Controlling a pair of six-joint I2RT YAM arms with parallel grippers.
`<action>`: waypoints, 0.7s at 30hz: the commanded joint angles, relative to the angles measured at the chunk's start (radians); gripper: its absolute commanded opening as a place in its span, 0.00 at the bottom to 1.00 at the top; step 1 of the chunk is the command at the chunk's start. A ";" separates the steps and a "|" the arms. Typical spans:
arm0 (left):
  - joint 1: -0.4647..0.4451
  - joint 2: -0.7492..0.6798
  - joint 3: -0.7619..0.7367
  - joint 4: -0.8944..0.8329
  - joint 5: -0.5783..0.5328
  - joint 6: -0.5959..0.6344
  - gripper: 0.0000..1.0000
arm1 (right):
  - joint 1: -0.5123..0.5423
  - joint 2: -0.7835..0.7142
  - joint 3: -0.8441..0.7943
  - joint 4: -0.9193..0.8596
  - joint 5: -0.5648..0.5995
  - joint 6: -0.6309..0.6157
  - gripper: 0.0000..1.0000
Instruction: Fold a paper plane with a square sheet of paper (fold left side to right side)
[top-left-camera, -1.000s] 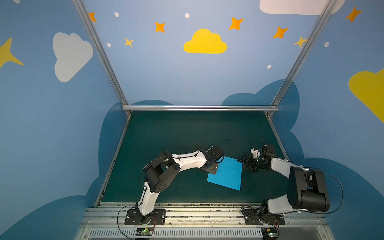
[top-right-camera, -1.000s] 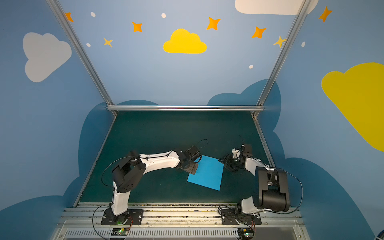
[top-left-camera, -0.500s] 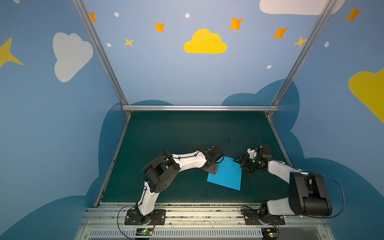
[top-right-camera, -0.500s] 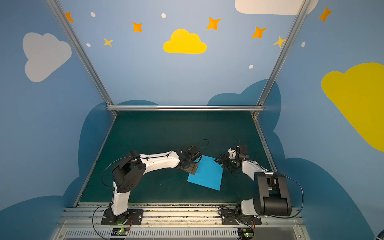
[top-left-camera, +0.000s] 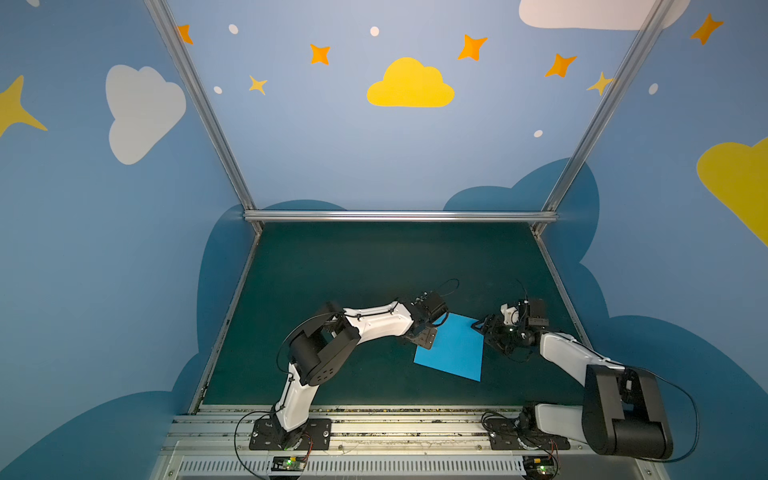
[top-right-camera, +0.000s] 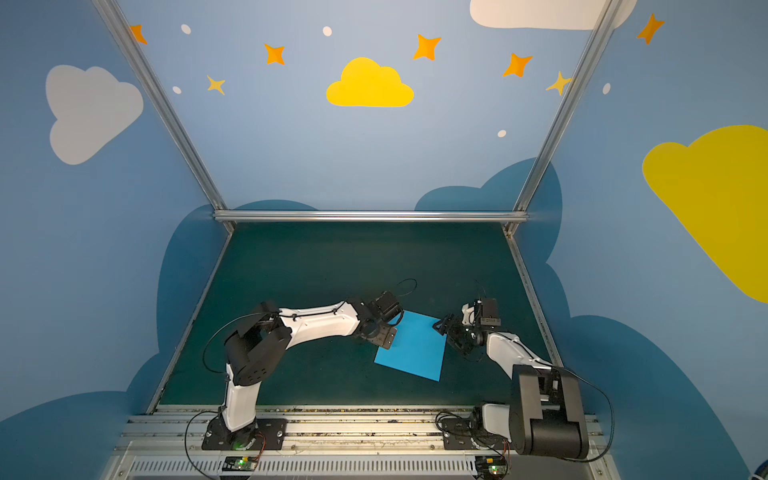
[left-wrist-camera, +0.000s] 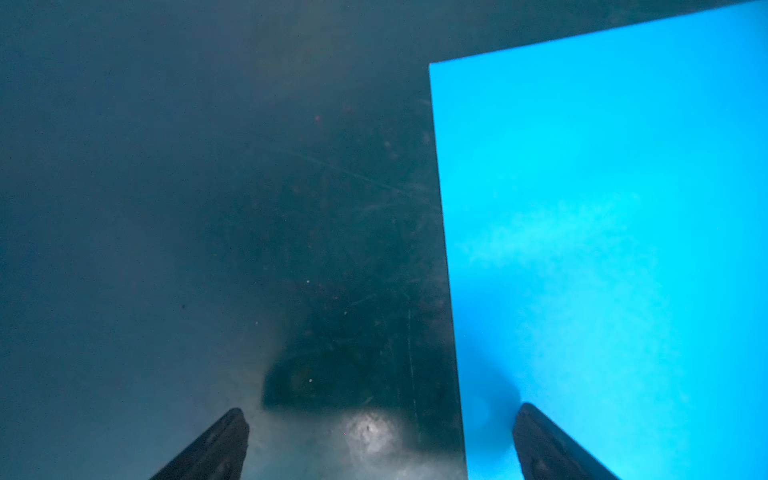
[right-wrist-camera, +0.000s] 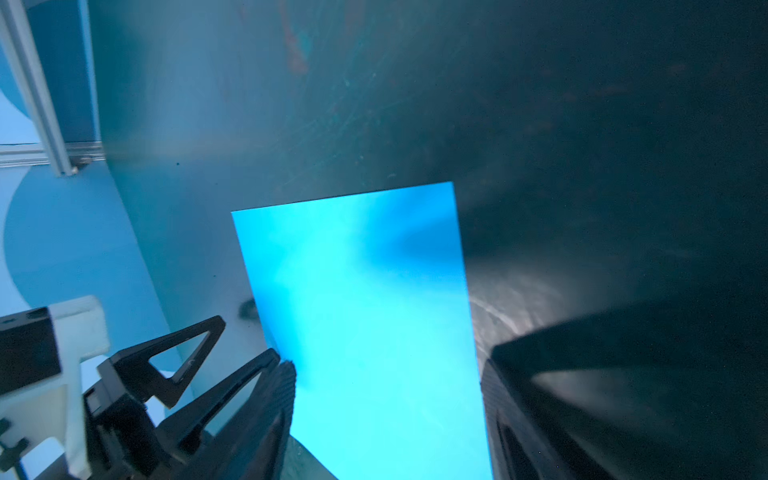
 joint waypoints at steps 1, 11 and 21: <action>0.004 0.048 -0.037 -0.009 -0.022 0.014 1.00 | 0.057 0.053 -0.064 0.005 -0.036 0.064 0.72; 0.004 0.041 -0.042 -0.012 -0.020 0.011 1.00 | 0.103 0.055 -0.043 0.026 -0.001 0.088 0.73; 0.004 0.043 -0.044 -0.006 -0.010 0.013 1.00 | -0.047 0.098 0.107 -0.145 0.112 -0.050 0.75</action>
